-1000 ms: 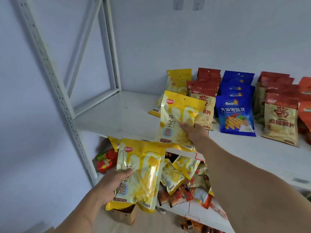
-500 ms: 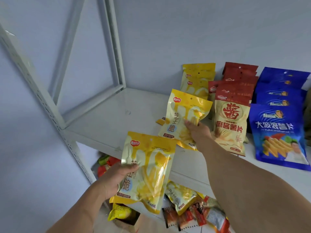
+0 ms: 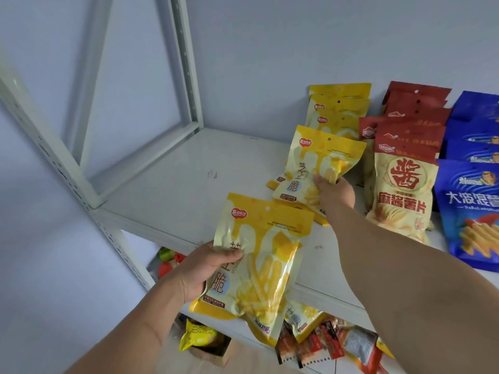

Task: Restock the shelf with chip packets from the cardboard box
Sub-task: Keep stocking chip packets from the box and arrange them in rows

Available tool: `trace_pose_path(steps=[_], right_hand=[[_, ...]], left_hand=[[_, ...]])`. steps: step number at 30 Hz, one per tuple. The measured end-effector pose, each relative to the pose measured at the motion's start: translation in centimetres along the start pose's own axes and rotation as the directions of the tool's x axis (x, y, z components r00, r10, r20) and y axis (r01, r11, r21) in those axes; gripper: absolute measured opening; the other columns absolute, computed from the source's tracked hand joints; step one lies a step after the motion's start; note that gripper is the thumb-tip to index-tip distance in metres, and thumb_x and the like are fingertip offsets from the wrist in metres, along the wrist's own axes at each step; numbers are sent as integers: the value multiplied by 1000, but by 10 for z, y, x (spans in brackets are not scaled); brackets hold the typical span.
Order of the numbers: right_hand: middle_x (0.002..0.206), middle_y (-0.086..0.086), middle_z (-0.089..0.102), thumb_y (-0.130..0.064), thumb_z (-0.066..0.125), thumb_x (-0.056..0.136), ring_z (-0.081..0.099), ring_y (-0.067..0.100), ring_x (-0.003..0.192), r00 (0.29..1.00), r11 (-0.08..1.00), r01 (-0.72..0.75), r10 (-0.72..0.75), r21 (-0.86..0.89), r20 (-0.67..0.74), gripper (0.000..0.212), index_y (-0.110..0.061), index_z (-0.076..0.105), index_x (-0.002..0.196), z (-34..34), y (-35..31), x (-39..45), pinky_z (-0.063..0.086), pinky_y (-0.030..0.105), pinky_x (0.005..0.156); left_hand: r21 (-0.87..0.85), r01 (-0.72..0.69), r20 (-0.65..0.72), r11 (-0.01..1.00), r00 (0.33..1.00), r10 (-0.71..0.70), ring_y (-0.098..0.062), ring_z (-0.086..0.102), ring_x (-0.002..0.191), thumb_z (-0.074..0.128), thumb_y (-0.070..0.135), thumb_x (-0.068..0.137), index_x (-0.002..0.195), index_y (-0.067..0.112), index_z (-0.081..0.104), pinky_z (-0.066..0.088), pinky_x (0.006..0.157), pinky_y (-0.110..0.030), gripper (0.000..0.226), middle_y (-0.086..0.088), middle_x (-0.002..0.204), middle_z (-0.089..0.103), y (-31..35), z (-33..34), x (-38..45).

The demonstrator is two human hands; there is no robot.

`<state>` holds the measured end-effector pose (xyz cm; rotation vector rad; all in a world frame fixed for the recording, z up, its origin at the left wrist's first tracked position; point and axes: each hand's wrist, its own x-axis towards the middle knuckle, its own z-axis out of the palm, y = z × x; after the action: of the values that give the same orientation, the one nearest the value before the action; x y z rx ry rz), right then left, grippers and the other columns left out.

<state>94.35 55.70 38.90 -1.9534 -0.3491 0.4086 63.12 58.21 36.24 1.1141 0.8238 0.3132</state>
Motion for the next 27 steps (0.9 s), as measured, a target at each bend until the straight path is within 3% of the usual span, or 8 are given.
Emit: trace_pose_path(steps=[5, 8, 12, 15, 20, 22, 24, 27], right_hand=[[127, 7, 62, -57, 72, 83, 61, 33, 114, 999, 999, -45, 45, -23, -6, 74, -13, 47, 137, -9, -9, -14, 52, 45, 91], [126, 8, 62, -59, 71, 84, 60, 33, 113, 1000, 998, -24, 23, -51, -12, 75, -12, 47, 137, -25, -10, -22, 50, 41, 86], [87, 5, 62, -64, 52, 93, 61, 30, 86, 994, 988, 104, -105, -112, 1, 55, -10, 57, 102, -45, -6, -39, 44, 34, 71], [78, 2, 58, -72, 33, 95, 59, 26, 80, 980, 972, 197, -195, -130, 28, 66, -11, 57, 92, -55, -1, -63, 46, 37, 73], [115, 1, 58, -77, 33, 91, 53, 22, 107, 972, 973, 223, -218, -54, 88, 76, -15, 54, 130, -65, 15, -94, 41, 37, 90], [122, 8, 60, -87, 33, 82, 55, 28, 114, 974, 974, 213, -205, -78, 98, 90, -12, 53, 128, -62, 19, -92, 44, 43, 96], [126, 11, 59, -93, 33, 73, 54, 31, 119, 982, 980, 177, -169, -92, 87, 101, -10, 51, 128, -58, 19, -89, 44, 47, 101], [137, 7, 55, -101, 34, 58, 50, 30, 128, 992, 989, 120, -115, -82, 60, 118, -16, 45, 140, -49, 14, -84, 42, 51, 107]], left_hand=[[-8, -33, 15, 999, 999, 34, -36, 74, 94, 80, 19, 74, 95, 15, 81, 55, 92, -52, 22, -21, 107, 76, 6, 3, -8], [-37, -79, -4, 996, 997, 79, -38, 74, 95, 74, 14, 81, 112, 8, 72, 57, 88, -51, 32, -22, 111, 75, 21, 10, -12], [1, -146, -23, 989, 989, 146, -38, 73, 101, 67, 12, 90, 119, 9, 67, 56, 92, -54, 29, -19, 112, 75, 45, 27, -2], [32, -166, -32, 986, 985, 167, -39, 72, 102, 66, 20, 96, 119, 9, 66, 54, 97, -58, 25, -17, 111, 76, 58, 43, 16], [36, -203, -8, 979, 979, 203, -29, 75, 84, 66, 28, 97, 114, 12, 67, 60, 83, -50, 23, -12, 96, 77, 76, 76, 49], [26, -218, -8, 976, 976, 218, -28, 76, 80, 67, 29, 96, 108, 13, 69, 61, 79, -48, 20, -9, 90, 79, 82, 87, 63], [53, -225, -17, 973, 974, 226, -32, 76, 87, 70, 34, 94, 111, 14, 70, 60, 84, -54, 27, -10, 95, 79, 85, 92, 77], [200, -293, -64, 935, 948, 311, -27, 77, 89, 73, 48, 87, 105, 22, 73, 60, 88, -52, 31, -3, 95, 80, 86, 95, 98]])
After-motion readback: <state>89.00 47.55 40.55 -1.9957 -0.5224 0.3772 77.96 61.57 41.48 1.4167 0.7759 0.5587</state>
